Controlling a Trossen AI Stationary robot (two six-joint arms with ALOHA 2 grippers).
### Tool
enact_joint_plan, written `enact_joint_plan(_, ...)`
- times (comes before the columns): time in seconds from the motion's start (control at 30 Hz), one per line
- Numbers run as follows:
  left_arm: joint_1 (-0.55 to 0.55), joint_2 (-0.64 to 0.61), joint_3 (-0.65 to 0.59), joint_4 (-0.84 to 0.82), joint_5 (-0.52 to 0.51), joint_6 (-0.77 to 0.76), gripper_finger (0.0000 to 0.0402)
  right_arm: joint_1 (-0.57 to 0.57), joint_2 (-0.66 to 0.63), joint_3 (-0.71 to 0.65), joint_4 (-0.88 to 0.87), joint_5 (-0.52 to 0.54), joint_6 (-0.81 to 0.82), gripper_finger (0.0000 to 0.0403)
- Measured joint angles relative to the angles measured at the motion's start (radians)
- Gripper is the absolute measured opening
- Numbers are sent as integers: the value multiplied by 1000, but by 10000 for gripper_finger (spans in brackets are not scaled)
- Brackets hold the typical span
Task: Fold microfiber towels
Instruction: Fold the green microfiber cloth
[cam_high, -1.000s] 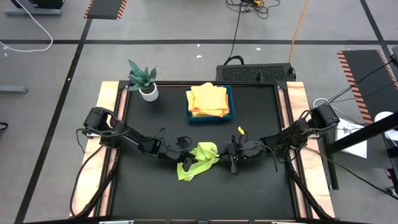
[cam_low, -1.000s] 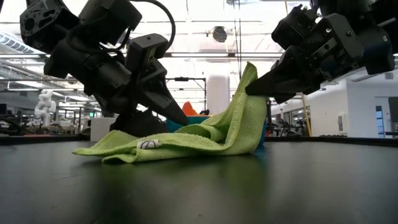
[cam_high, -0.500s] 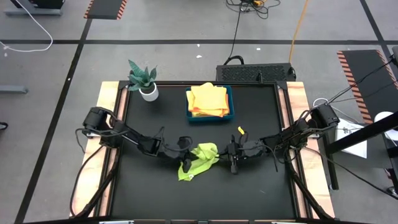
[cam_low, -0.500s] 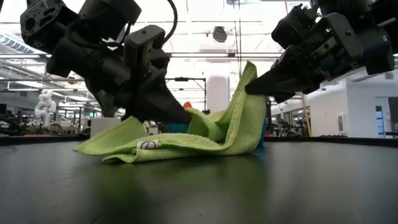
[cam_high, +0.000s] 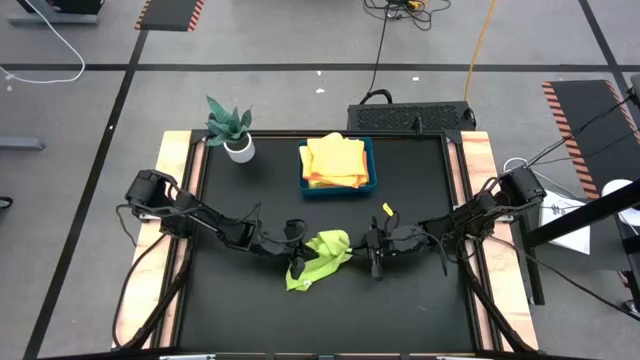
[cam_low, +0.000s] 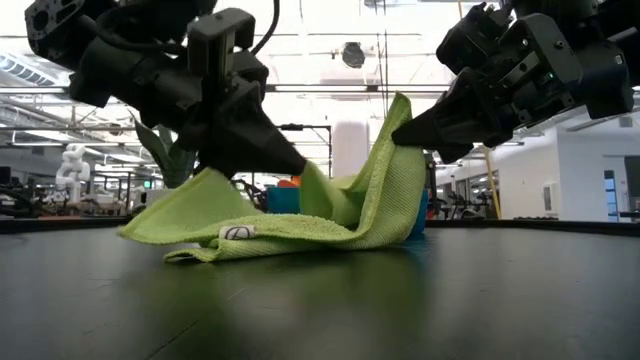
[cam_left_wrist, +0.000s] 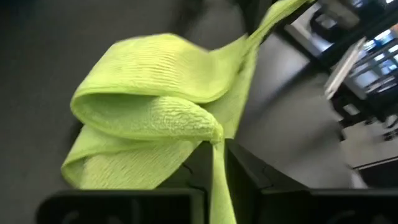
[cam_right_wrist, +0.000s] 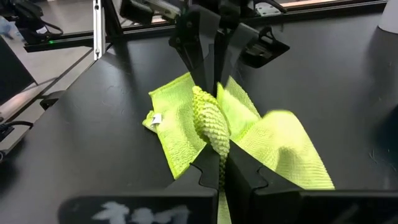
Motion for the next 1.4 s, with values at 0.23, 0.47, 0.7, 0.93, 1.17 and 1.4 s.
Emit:
enact_joint_plan(0.23,-6,0,0,-44,-17,-29,119,1,0,0,-1,0,0,0)
enact_joint_plan(0.47,-5,0,0,-51,-47,-89,182,11,0,0,-1,0,0,0)
enact_joint_plan(0.7,-5,4,0,-97,-64,-127,204,19,0,0,-2,0,-3,0)
enact_joint_plan(0.93,-3,16,0,-97,-72,-143,205,19,0,0,-2,0,-7,0)
enact_joint_plan(1.17,-9,34,0,-50,-38,-165,205,20,0,0,-2,0,-11,0)
enact_joint_plan(1.4,-36,86,48,-25,-29,-95,205,20,0,0,-6,0,-11,0)
